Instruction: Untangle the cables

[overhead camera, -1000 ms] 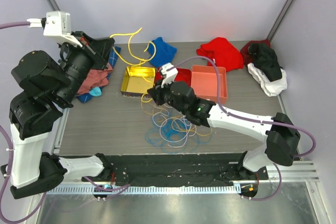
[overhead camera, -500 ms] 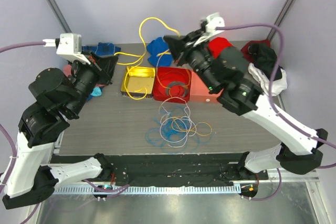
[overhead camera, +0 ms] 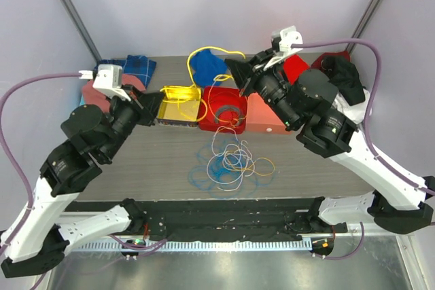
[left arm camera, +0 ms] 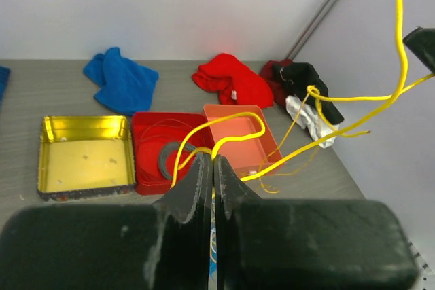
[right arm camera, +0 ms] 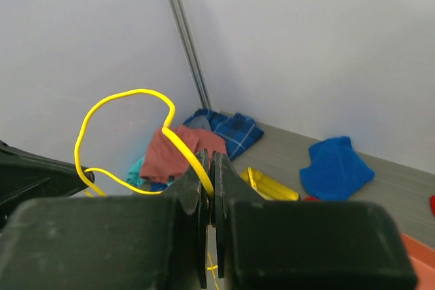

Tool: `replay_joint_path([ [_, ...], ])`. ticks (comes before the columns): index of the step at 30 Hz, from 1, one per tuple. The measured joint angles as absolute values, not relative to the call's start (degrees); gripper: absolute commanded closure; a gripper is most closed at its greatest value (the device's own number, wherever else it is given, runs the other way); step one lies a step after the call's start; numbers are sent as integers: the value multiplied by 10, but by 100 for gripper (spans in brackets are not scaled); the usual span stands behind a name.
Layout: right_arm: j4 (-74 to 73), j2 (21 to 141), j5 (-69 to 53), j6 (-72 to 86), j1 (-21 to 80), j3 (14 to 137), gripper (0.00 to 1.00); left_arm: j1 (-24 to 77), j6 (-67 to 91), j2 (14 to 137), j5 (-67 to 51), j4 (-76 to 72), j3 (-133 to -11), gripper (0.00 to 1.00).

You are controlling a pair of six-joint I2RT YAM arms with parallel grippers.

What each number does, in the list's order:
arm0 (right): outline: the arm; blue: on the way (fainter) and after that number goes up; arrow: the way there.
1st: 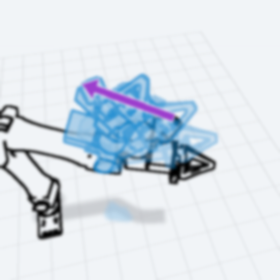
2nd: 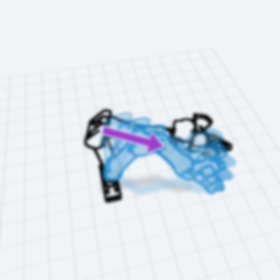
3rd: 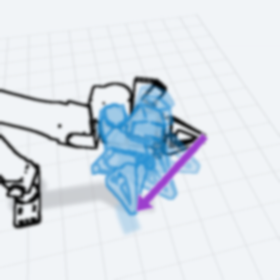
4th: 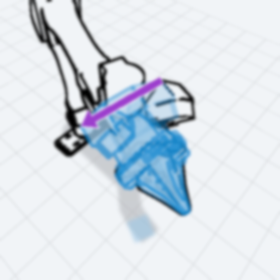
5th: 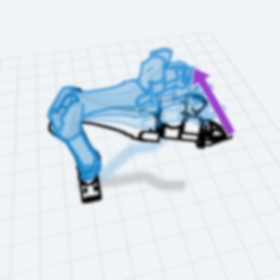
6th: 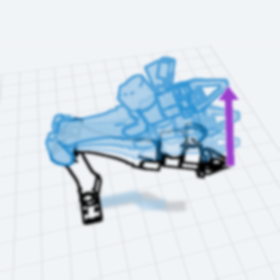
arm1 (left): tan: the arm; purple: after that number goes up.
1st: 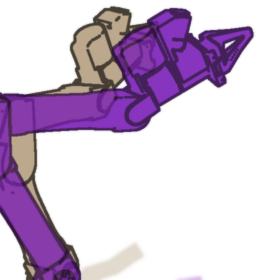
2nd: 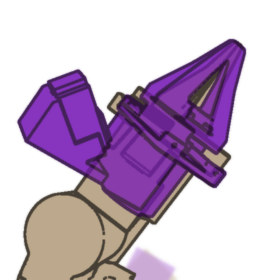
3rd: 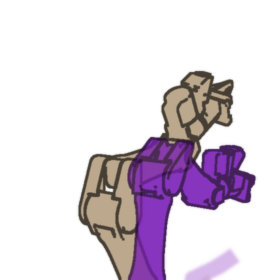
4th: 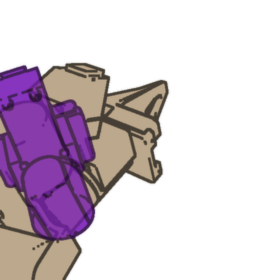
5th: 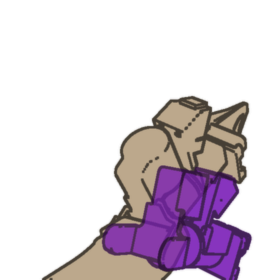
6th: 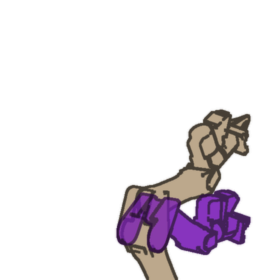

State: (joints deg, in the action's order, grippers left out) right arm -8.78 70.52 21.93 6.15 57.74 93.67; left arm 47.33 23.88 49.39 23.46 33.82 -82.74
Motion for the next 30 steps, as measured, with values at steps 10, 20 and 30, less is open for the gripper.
replay_joint_path([
  [10,-113,678,217,84,577,877,99,473,302,458,184,335,-672,10],
  [20,-125,675,213,90,577,900,99,473,333,373,199,340,-614,7],
  [30,-131,675,204,90,577,969,99,473,350,335,141,211,-477,10],
])
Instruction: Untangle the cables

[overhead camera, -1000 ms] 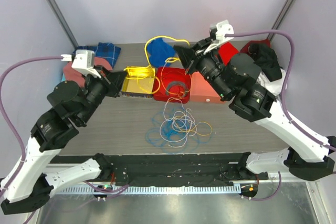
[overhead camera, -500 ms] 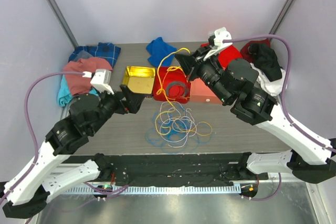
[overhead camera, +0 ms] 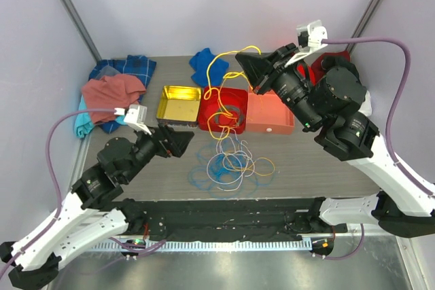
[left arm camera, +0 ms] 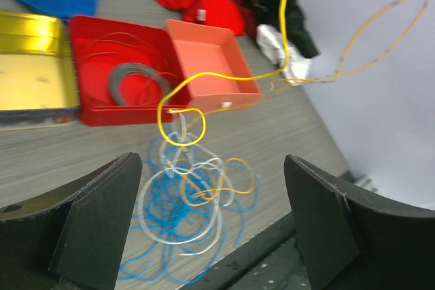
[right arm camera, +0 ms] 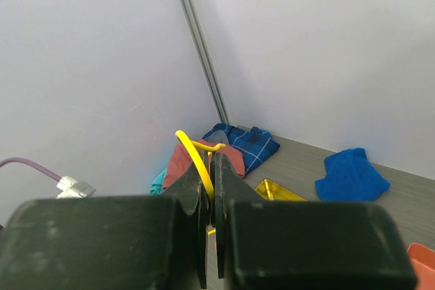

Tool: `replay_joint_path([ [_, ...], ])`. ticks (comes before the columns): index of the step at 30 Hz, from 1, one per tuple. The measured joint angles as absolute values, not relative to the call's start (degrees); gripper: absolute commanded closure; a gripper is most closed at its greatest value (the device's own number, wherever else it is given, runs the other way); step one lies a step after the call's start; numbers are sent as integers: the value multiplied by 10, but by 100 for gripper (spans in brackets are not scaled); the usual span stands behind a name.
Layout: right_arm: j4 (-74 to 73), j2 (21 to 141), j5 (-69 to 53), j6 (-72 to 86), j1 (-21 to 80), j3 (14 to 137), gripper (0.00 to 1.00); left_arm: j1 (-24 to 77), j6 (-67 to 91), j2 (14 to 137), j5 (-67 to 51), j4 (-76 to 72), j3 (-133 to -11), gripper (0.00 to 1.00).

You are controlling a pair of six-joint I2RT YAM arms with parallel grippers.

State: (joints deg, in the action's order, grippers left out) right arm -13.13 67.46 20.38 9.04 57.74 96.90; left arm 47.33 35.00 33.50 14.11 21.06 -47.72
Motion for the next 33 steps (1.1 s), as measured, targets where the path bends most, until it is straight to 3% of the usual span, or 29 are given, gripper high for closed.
replay_joint_path([
  [6,-140,675,202,94,577,970,99,473,392,346,64,67,-413,9],
  [18,-142,675,201,103,577,969,99,496,400,483,14,-90,-430,8],
  [33,-151,670,198,104,577,961,99,498,382,547,10,-158,-460,31],
])
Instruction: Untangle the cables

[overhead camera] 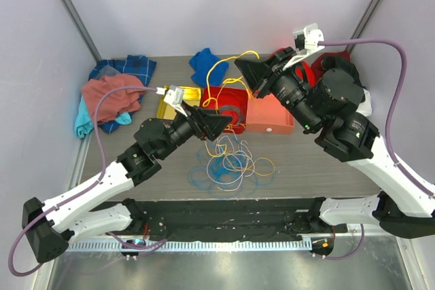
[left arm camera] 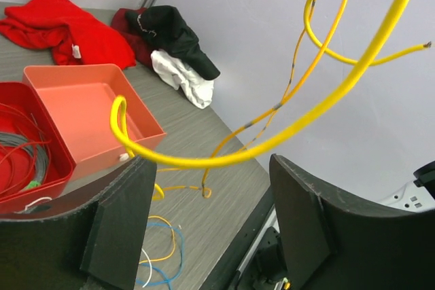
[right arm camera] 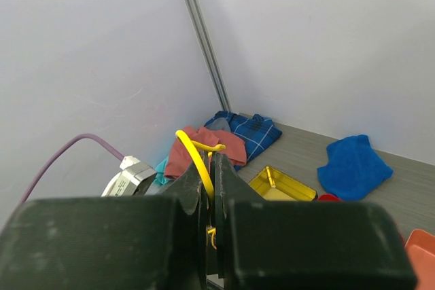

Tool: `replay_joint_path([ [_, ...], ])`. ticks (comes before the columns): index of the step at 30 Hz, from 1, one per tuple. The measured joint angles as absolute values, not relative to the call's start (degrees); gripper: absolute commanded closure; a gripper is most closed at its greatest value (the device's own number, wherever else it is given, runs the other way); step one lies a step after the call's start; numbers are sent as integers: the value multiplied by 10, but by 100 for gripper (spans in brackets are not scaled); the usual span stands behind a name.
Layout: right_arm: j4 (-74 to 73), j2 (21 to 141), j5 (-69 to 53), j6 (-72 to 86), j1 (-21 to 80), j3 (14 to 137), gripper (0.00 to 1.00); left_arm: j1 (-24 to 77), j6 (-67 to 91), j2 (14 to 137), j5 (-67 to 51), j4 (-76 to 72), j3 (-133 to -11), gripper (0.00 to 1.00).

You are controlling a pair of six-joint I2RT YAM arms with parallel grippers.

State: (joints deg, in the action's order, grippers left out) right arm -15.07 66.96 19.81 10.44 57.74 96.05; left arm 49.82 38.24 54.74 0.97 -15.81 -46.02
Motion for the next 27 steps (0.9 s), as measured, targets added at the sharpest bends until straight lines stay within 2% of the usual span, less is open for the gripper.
replay_joint_path([
  [3,-151,667,198,104,577,957,99,498,381,557,3,-164,-469,41],
  [4,-151,667,198,104,577,957,99,498,380,560,0,-167,-471,46],
  [6,-151,666,198,104,577,955,99,498,380,564,-5,-171,-475,49],
  [9,-150,665,198,103,577,955,99,498,378,568,-9,-173,-475,62],
  [10,-151,664,198,103,577,954,99,498,378,569,-11,-173,-475,74],
  [12,-150,663,199,102,577,953,99,498,376,570,-12,-173,-475,86],
  [13,-151,662,199,102,577,953,99,498,377,570,-13,-173,-475,100],
  [21,-150,660,229,84,577,954,99,498,390,541,17,-76,-470,100],
  [27,-146,663,263,62,577,977,99,499,466,513,49,-11,-381,100],
])
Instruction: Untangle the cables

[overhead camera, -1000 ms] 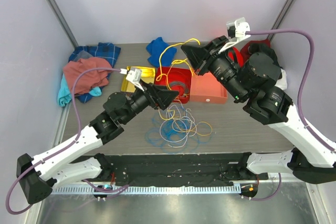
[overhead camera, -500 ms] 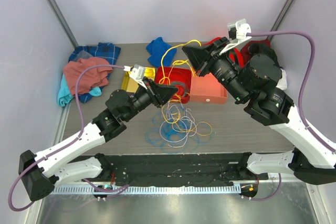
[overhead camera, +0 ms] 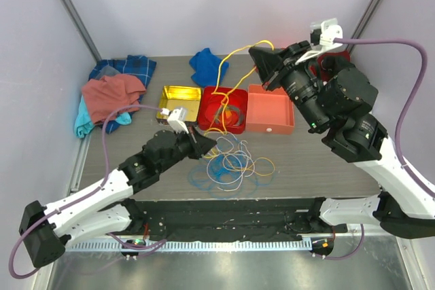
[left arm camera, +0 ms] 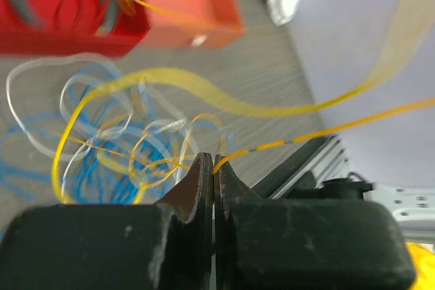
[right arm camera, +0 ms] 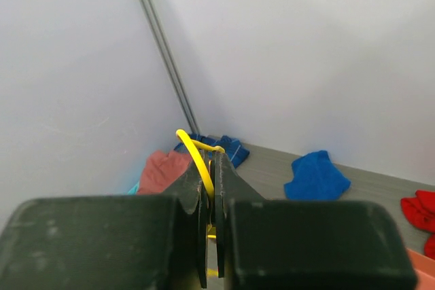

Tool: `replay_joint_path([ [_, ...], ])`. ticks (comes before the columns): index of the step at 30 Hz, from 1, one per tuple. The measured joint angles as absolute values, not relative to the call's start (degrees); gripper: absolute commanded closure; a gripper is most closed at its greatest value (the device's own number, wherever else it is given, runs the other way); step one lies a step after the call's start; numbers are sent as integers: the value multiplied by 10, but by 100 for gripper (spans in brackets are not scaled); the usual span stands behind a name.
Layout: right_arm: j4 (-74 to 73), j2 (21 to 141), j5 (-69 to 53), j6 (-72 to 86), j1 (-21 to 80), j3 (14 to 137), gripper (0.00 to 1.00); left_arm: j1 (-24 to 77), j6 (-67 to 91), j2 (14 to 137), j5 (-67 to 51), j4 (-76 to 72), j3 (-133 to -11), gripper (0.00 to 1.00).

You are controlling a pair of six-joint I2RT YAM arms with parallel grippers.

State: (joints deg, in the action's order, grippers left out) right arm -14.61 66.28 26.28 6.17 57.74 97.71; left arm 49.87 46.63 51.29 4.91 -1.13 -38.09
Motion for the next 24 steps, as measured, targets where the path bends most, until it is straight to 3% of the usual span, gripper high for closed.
replay_joint_path([
  [12,-94,689,313,9,577,1067,99,498,581,608,67,83,-307,100],
  [24,-70,698,374,-49,576,1048,99,499,598,662,90,145,-303,100],
])
